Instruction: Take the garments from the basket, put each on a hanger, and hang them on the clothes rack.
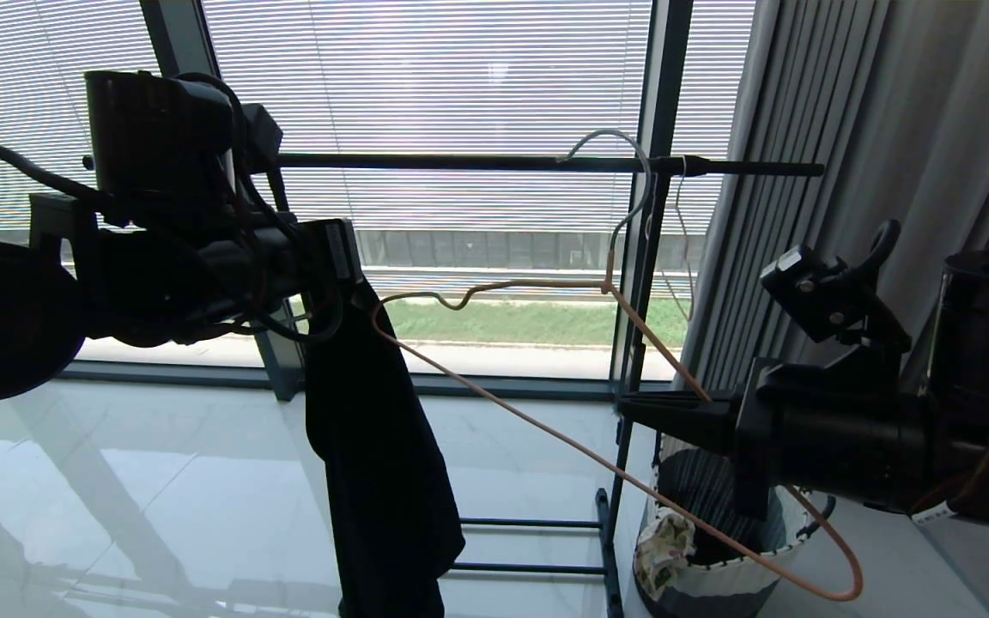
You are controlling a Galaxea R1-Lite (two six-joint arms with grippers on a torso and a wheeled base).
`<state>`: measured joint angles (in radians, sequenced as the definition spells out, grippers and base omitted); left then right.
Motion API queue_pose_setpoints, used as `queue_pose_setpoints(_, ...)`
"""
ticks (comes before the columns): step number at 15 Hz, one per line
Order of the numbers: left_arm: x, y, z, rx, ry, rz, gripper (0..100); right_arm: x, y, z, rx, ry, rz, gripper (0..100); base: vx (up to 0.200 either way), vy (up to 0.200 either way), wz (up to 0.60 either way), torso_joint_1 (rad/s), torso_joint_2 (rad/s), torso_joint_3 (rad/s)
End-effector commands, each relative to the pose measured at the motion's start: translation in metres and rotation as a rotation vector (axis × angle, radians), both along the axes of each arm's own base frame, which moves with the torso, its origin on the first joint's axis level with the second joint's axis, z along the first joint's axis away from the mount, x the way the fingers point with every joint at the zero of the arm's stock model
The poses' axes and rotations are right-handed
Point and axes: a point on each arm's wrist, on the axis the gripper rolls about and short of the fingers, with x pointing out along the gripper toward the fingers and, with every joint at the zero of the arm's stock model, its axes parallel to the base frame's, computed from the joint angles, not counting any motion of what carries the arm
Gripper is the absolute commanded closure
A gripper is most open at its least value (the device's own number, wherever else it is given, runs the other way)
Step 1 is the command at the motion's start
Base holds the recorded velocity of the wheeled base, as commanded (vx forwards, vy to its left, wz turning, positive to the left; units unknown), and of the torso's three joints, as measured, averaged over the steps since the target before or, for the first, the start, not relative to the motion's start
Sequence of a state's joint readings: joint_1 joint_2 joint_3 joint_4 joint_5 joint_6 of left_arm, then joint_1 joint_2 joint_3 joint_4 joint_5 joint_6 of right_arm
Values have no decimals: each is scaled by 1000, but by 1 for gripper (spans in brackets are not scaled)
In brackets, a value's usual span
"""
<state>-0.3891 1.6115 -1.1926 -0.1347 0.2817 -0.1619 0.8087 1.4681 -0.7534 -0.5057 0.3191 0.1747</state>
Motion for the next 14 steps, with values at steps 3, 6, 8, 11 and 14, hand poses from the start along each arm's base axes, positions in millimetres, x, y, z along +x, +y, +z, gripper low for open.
queue_pose_setpoints(3, -7, -1, 2, -1, -6, -17, 100, 7, 9, -4, 5, 0, 4, 100, 0, 0, 0, 0, 0, 0)
queue_pose_setpoints(6, -9, -4, -2, 8, 7, -34, 100, 9, 14, 2, 20, -15, 8, 100, 0, 0, 0, 0, 0, 0)
queue_pose_setpoints(8, -9, -4, -5, 13, 20, -58, 100, 10, 14, 3, 24, -19, 8, 100, 0, 0, 0, 0, 0, 0)
queue_pose_setpoints(11, -8, 8, -9, 113, 43, -139, 100, 5, 17, 4, 25, -19, 30, 100, 0, 0, 0, 0, 0, 0)
queue_pose_setpoints(14, 0, 34, -15, 247, 60, -197, 100, -1, 16, -2, 9, -8, 46, 100, 0, 0, 0, 0, 0, 0)
